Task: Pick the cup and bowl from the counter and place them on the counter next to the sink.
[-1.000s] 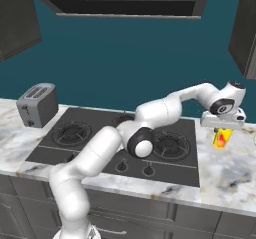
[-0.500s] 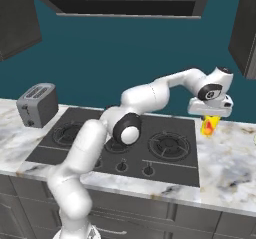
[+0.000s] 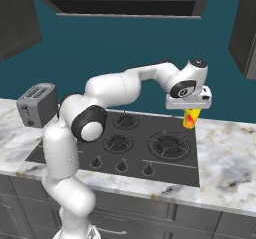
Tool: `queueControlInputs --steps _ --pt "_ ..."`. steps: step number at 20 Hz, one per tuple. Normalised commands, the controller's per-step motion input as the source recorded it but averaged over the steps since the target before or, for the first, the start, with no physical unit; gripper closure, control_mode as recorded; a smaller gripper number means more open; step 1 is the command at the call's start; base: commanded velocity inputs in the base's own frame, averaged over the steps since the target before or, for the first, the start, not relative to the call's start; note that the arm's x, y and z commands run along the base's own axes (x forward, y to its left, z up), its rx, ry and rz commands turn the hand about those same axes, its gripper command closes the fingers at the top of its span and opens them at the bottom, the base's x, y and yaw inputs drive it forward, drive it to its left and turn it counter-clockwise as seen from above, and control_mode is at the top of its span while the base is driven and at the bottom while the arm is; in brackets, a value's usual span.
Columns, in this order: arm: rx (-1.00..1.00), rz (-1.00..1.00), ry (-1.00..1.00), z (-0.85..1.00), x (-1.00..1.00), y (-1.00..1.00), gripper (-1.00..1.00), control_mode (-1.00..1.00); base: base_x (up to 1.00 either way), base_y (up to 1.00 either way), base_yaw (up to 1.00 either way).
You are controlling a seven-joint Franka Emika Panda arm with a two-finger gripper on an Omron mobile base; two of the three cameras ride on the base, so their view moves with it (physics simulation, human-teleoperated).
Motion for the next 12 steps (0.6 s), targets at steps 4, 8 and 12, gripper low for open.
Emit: queueControlInputs --steps 4,8,12 --pt "-0.12 0.09 -0.21 0.11 -0.72 1.0 1.0 -1.0 0.0 0.0 0.0" --pt "-0.12 0.06 -0.18 0.19 -0.48 1.0 1.0 -1.0 0.0 0.0 0.0" --pt "-0.02 0.0 -0.15 0.1 -0.04 1.0 1.0 -1.0 0.0 0.0 0.0"
